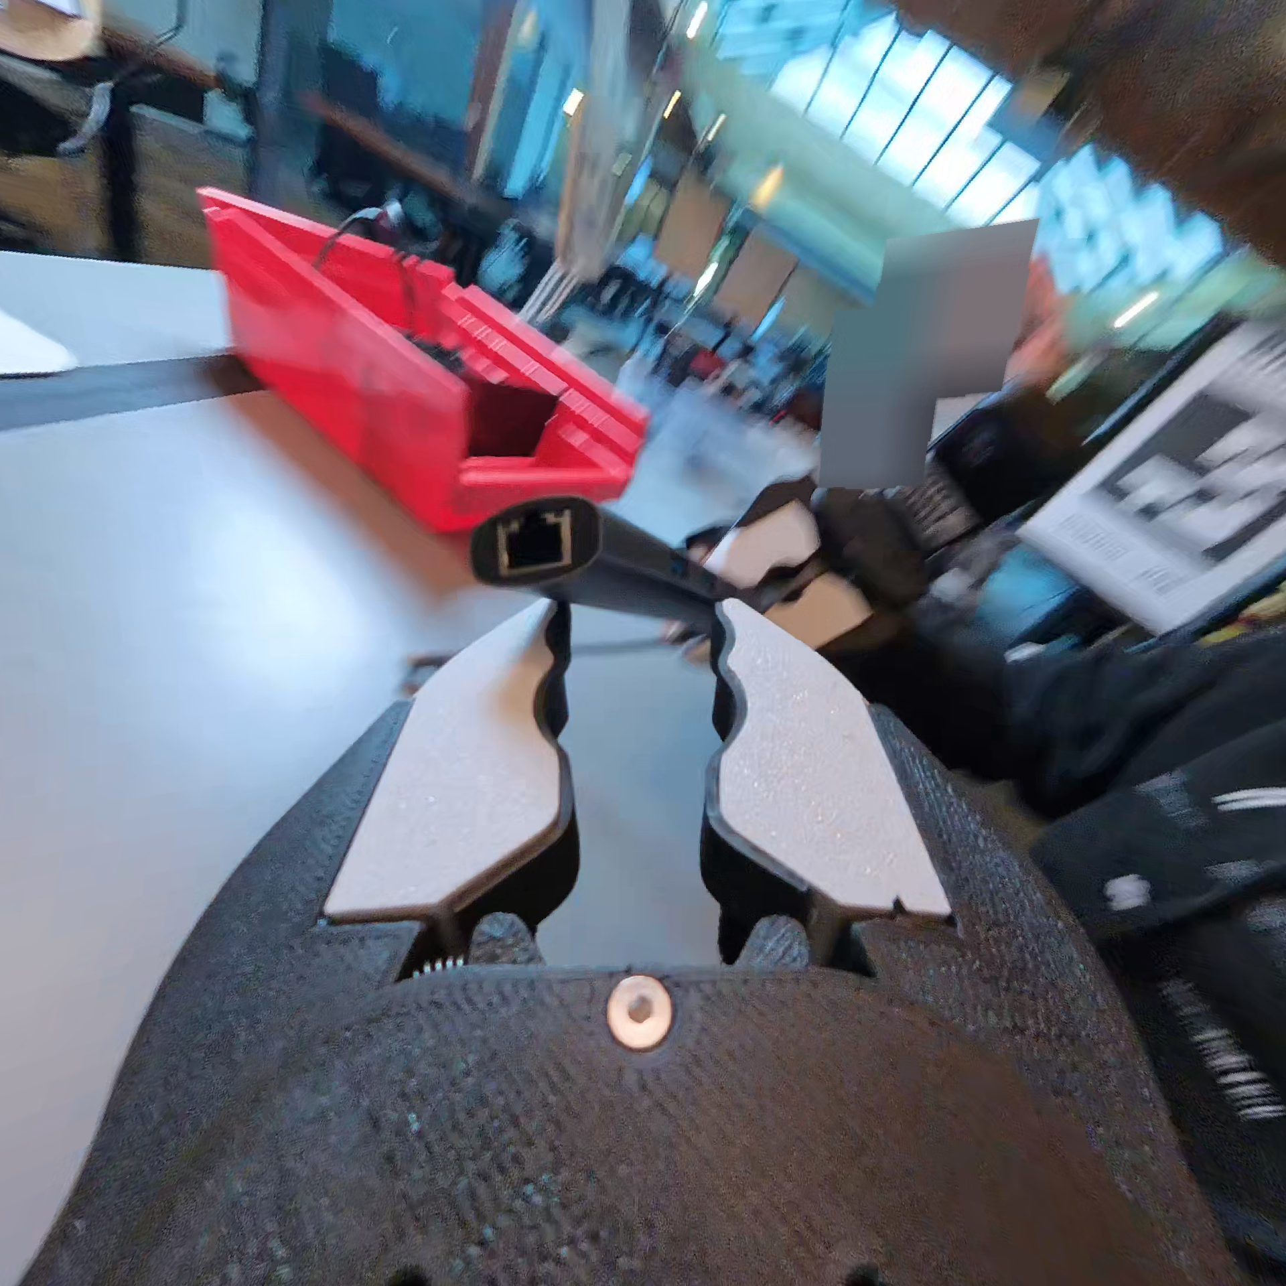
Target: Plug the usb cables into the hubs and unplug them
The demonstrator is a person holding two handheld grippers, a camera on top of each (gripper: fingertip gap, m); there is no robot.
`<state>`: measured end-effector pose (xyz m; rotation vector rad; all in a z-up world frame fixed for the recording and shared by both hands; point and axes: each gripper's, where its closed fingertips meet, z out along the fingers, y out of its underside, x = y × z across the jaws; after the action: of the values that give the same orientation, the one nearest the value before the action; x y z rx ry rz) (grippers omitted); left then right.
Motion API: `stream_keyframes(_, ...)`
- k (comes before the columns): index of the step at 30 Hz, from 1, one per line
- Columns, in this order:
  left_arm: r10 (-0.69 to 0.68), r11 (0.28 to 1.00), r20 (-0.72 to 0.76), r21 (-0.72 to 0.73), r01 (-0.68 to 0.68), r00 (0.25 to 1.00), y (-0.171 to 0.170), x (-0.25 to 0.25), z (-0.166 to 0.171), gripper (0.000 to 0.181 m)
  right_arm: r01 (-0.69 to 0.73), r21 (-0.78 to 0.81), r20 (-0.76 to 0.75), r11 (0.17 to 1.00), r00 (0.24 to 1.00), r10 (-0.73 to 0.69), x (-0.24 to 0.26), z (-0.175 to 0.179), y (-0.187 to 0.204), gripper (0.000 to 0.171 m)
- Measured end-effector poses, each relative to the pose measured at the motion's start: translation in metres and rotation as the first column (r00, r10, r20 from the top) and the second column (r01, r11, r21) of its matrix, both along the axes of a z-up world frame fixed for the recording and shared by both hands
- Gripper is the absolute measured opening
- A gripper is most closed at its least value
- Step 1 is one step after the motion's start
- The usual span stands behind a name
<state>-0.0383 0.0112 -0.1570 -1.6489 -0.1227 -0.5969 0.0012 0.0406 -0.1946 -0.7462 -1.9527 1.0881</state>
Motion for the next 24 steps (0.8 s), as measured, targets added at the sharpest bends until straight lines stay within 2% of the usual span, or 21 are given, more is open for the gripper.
stream_keyframes(2, 0.105, 0.990, -0.270, -0.062, -0.126, 0.957, -0.005, -0.017, -0.011, 0.038, 0.055, 0.134, -0.037, 0.989, 0.998, -0.051, 0.001, 0.001, 0.021, 0.003)
stream_keyframes(5, 0.150, 0.963, -0.590, -0.096, -0.254, 0.793, -0.011, -0.028, -0.018, 0.048, 0.075, 0.236, -0.051, 0.969, 0.997, -0.064, 0.004, -0.004, 0.035, 0.004)
stream_keyframes(7, 0.131, 0.964, -0.688, -0.081, -0.254, 0.713, -0.009, -0.019, -0.019, 0.051, 0.035, 0.250, -0.023, 0.968, 0.999, -0.030, 0.006, -0.011, 0.033, 0.004)
stream_keyframes(10, -0.007, 0.969, -0.752, -0.167, -0.180, 0.659, 0.002, 0.006, -0.045, 0.059, -0.034, 0.187, -0.014, 0.982, 0.999, 0.037, 0.008, -0.010, 0.018, 0.003)
stream_keyframes(14, -0.103, 0.962, -0.824, -0.226, -0.156, 0.557, 0.013, 0.018, -0.076, 0.056, -0.140, 0.114, -0.050, 0.984, 0.988, 0.146, 0.019, 0.002, -0.003, 0.003)
stream_keyframes(15, -0.119, 0.965, -0.828, -0.226, -0.133, 0.548, 0.014, 0.023, -0.079, 0.051, -0.156, 0.097, -0.058, 0.983, 0.985, 0.162, 0.022, 0.006, -0.007, 0.003)
stream_keyframes(17, -0.181, 0.966, -0.824, -0.252, -0.060, 0.537, 0.013, 0.036, -0.085, 0.017, -0.174, 0.070, -0.099, 0.982, 0.979, 0.181, 0.026, 0.015, -0.013, 0.003)
stream_keyframes(18, -0.211, 0.966, -0.813, -0.260, -0.014, 0.542, 0.011, 0.043, -0.085, 0.017, -0.188, 0.043, -0.111, 0.981, 0.975, 0.191, 0.029, 0.020, -0.015, 0.004)
stream_keyframes(21, -0.161, 0.981, -0.762, -0.193, 0.018, 0.627, 0.009, 0.044, -0.062, 0.016, -0.170, -0.075, -0.195, 0.983, 0.969, 0.153, 0.029, 0.044, -0.007, 0.006)
stream_keyframes(24, -0.065, 0.997, -0.720, -0.081, 0.010, 0.691, 0.002, 0.033, -0.036, 0.016, -0.179, -0.275, -0.236, 0.945, 0.965, 0.114, 0.033, 0.076, 0.016, 0.036)
